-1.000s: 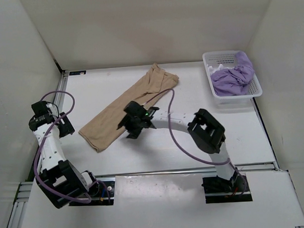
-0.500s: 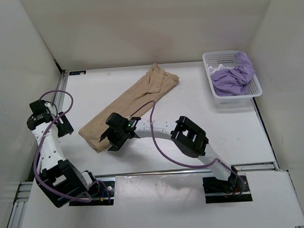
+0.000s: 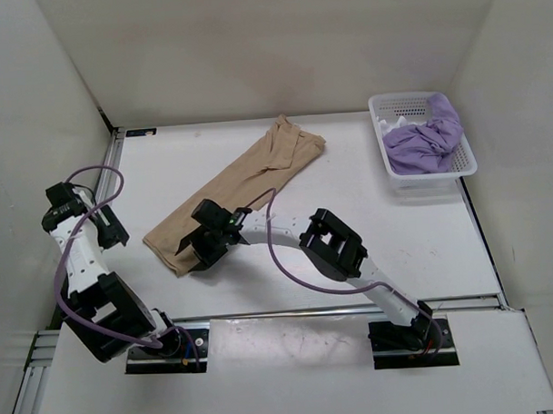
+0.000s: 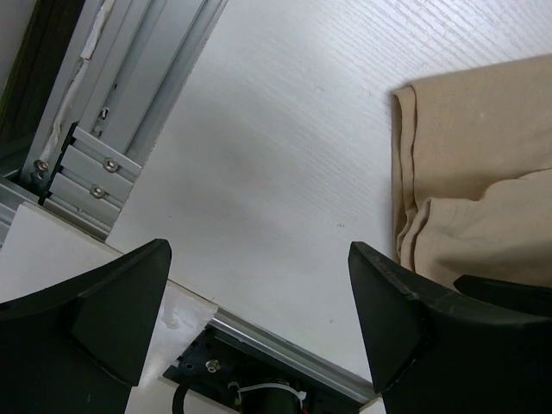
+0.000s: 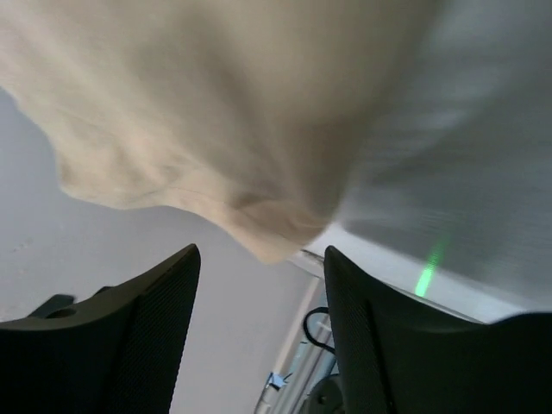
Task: Fold and stack the t-shirts
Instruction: Rotate the tshirt 90 degrees
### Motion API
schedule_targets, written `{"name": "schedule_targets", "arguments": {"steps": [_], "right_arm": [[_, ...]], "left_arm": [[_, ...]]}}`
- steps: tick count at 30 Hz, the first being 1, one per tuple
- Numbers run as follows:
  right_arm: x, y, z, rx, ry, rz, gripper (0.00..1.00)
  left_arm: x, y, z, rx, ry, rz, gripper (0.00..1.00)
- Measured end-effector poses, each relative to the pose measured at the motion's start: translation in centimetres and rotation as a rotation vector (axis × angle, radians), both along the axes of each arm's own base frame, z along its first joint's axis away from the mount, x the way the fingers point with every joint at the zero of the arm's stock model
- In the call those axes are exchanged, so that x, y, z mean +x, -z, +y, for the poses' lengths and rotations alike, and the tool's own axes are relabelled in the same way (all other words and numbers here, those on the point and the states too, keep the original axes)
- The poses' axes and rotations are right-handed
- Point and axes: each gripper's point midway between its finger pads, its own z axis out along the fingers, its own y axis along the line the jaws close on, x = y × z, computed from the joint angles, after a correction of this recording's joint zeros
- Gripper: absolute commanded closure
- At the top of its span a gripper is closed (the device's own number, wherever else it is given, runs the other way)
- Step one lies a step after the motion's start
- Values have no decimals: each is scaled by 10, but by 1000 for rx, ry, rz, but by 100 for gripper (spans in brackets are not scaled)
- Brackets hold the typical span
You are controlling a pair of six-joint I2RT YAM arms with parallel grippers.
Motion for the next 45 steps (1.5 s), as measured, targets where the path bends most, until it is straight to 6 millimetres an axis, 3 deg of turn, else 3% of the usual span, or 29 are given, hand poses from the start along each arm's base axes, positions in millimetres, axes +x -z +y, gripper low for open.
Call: {"name": "schedule_targets", "arguments": {"steps": [5,11,19,24,27,29,31,33,34,37,39,41,45], "right_arm": [[4,-4,4,20,8,22,46],[6,-13,15,76,-9,57,42],[5,-11,12,63,-32,35,45],[5,5,-5,-27,-84,-58,44],[12,7,-36,-126,-158,-208,38],[25,-12,-70,-185,-208,-334,37],[51,-43,-107,-219,-211,-461,35],[97,-81,-150,-252,-169,-586,34],[130,-98,-173,-277,-120,-651,34],[223,-121,-254,-422,19,-782,32],[265,-112,-302,-513,73,-785,32],[298,-90,-340,-579,104,-752,32],[333,-27,-390,-643,123,-632,32]], "left_arm": [[1,7,0,-19,2,21,5],[6,3,3,-13,2,13,5],[16,0,6,-27,8,6,5],[37,6,-16,-127,92,11,4],[51,9,-46,-157,202,24,3],[59,11,-66,-165,276,28,3],[67,14,-81,-175,331,32,3],[74,19,-83,-181,346,46,3],[79,23,-83,-183,349,54,4],[93,38,-82,-188,359,80,4],[98,48,-85,-179,376,104,4],[102,57,-90,-164,395,127,4],[109,76,-91,-142,409,162,5]]}}
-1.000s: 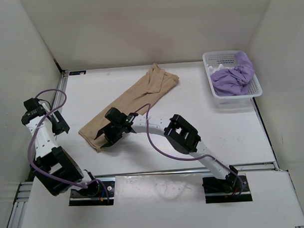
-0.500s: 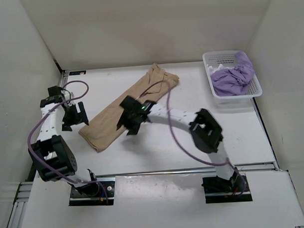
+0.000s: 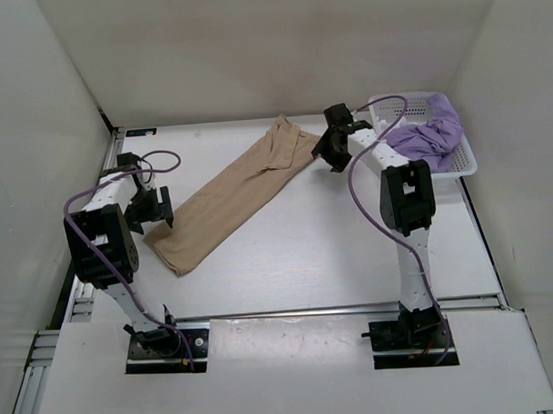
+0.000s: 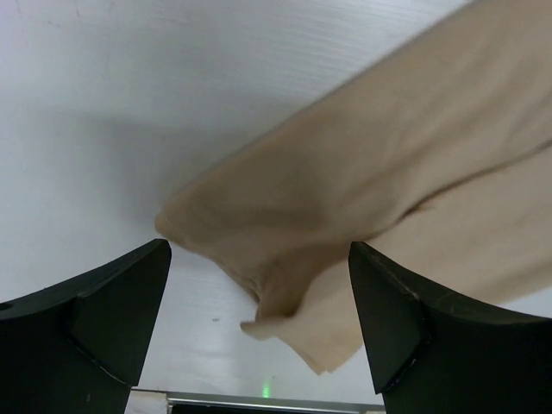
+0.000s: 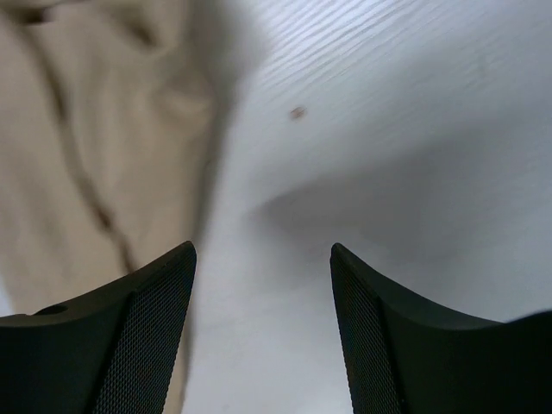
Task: Fold and stack the t-shirts
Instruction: Rotate the tshirt 90 degrees
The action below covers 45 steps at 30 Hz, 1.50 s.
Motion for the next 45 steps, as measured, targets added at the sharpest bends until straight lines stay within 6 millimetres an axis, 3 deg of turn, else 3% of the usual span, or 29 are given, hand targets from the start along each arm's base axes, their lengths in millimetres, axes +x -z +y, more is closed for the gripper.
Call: {"name": "schedule_targets", "arguments": {"steps": [3,8,12,15,16,20,24,26,27,29,30,33,35,39,42,45], "right_arm": [[11,41,-16,3,11,72,32],[41,24,1,79,-39,-19,34],[45,27,14,108,-54,-37,37],[46,39,19,113,-31,-25,46],[48,41,20,121,-20,-28,60],[69,47,24,154,48,-59,97],[108,47,41,257,105,-153,100],[129,45,52,313,108,-224,94],[138,44,58,337,105,-258,74],[150,40,67,386,97,-319,54],[155,34,70,398,87,-351,36],[158,18,71,396,63,-406,0],[147,9,64,361,48,-408,0],[83,-8,34,219,38,-317,0],[32,-47,15,100,12,-321,0],[-13,-96,27,2,-78,-377,0]], "left_arm": [[0,16,7,20,-13,35,5],[0,23,16,39,-32,50,5],[-1,24,19,42,-41,48,5],[-8,31,19,40,-44,65,6],[-11,33,18,39,-44,74,6],[-19,39,16,31,-43,93,6],[-24,40,9,6,-37,80,5],[-34,40,0,-7,-21,87,5],[-40,41,-6,-14,-7,96,7],[-49,42,-16,-18,21,107,7],[-54,42,-20,-18,35,115,7],[-62,42,-27,-23,56,132,7],[-64,41,-29,-33,57,138,7],[-69,40,-33,-60,57,149,9],[-79,38,-39,-81,60,155,9],[-91,28,-41,-89,57,134,6]]}}
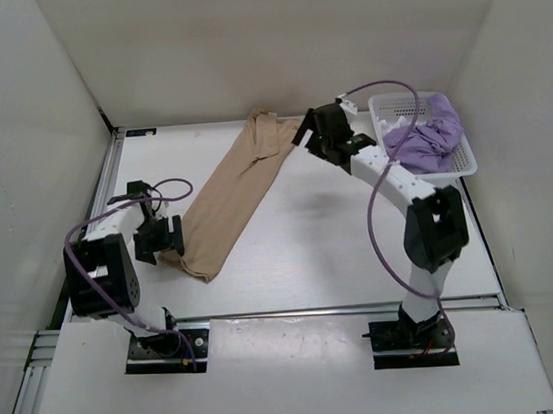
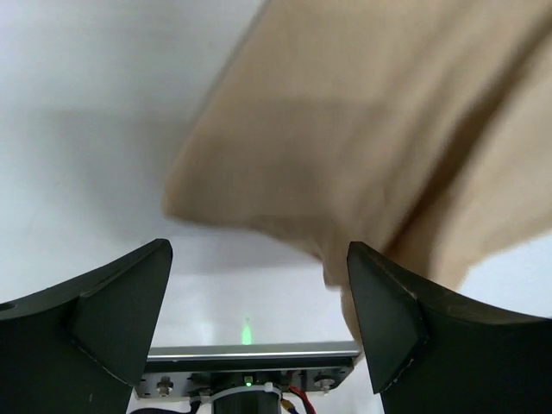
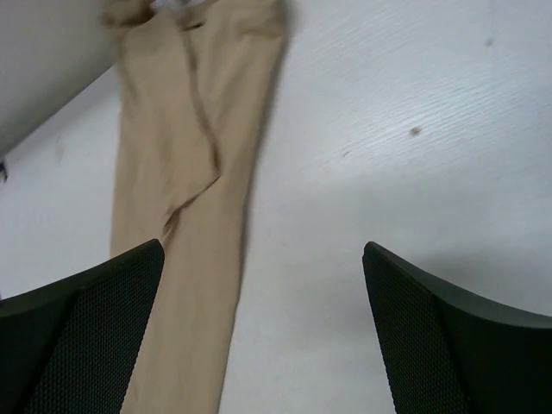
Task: Fold and stack the t-shirts
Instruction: Rotate the tshirt 90 degrees
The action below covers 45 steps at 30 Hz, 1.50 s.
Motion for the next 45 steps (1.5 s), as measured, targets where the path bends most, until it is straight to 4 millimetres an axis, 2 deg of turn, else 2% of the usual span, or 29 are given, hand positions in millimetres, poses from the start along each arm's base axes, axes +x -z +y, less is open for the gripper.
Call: {"name": "schedule_targets", "arguments": {"steps": [2,4,5,7,10,14,18,21,24,26,30,33,34,37,39,42,45], "right_arm": [[-41,-26,27,-20,-93,-33,0],[-90,-36,57,2,-205,-34,0],[-119,-31,71,18,-262,-6,0],[-163,-10,87,35,-333,64,0],[-213,35,106,31,-383,211,4],[-264,78,153,60,-451,368,13],[-309,108,213,120,-524,511,19],[-328,127,249,165,-551,590,21],[-334,130,273,251,-542,645,26],[-334,131,281,291,-526,675,30],[-334,135,292,350,-491,721,47],[-339,142,295,364,-456,756,83],[-342,145,294,368,-447,775,100],[-345,150,290,390,-425,805,100],[-346,151,277,391,-427,809,100],[-344,152,238,349,-432,814,100],[-336,152,181,268,-442,800,100]], "left_arm": [[0,-14,2,-2,-14,-54,5],[5,-30,10,8,-47,-130,5],[7,-40,17,21,-72,-174,5],[9,-53,33,58,-122,-237,5],[8,-67,57,134,-193,-308,5],[-4,-73,76,191,-264,-337,4],[-19,-74,83,221,-304,-336,2],[-27,-74,83,233,-316,-335,2],[-33,-74,83,244,-320,-327,2],[-35,-74,83,248,-321,-320,2],[-40,-73,82,250,-321,-313,2],[-43,-74,82,258,-324,-313,2],[-44,-75,82,261,-324,-314,2],[-46,-78,82,269,-326,-323,2],[-48,-78,81,268,-326,-321,2],[-53,-77,78,260,-324,-295,2],[-58,-80,73,249,-307,-269,4]]}}
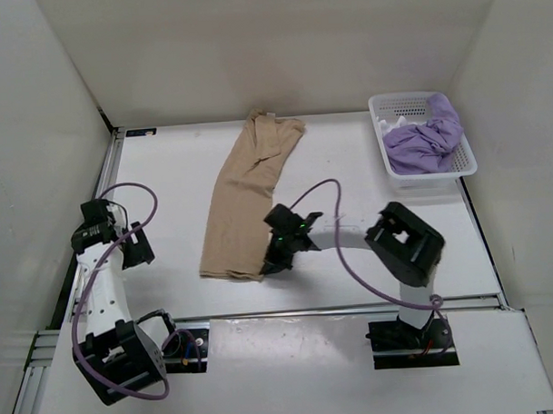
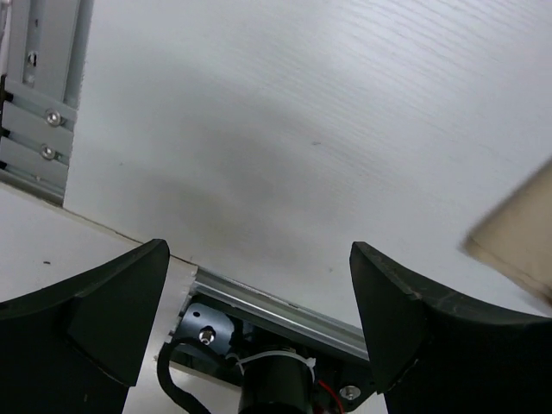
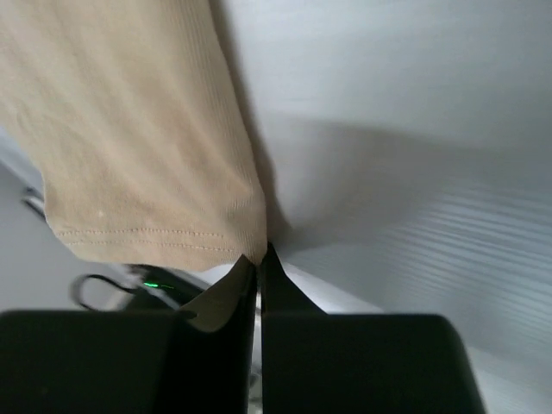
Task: Fold and stack the t-shirts
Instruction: Rotate the tshirt 90 degrees
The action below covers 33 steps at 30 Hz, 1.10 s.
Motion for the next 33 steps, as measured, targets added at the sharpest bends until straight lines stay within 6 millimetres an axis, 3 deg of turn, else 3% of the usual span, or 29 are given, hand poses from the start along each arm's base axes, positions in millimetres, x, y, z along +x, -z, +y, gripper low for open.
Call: {"name": "schedule_targets", "arguments": {"steps": [3,6,9,11,12,15,16,20,23,28,33], "right_arm": [[-3,1,-63,-70,-49,-48,100],[-24,0,-115,-123,-130,-96,100],[-48,-4,-152,-133,-202,-131,99],[-58,-8,-166,-126,-233,-147,90],[-61,-10,-170,-120,-247,-158,74],[-60,-17,-172,-100,-284,-202,52],[-59,-19,-172,-95,-294,-217,50],[-53,-22,-175,-91,-310,-254,50],[-47,-25,-178,-84,-300,-269,50],[-33,-30,-180,-47,-257,-274,50],[-46,-21,-179,-11,-291,-239,50]], "left_arm": [[7,-7,-13,-6,72,-3,5],[16,-13,-39,-18,203,-8,5],[22,-17,-79,-26,407,-5,5],[21,-16,-112,-37,572,6,5],[18,-16,-125,-34,646,19,5],[13,-13,-171,-33,874,50,7],[11,-9,-186,-25,945,67,7],[-1,12,-239,-12,1178,107,11],[-10,20,-265,-17,1289,52,11],[-36,33,-290,-59,1436,-21,18],[-45,40,-315,-111,1505,-42,18]]}}
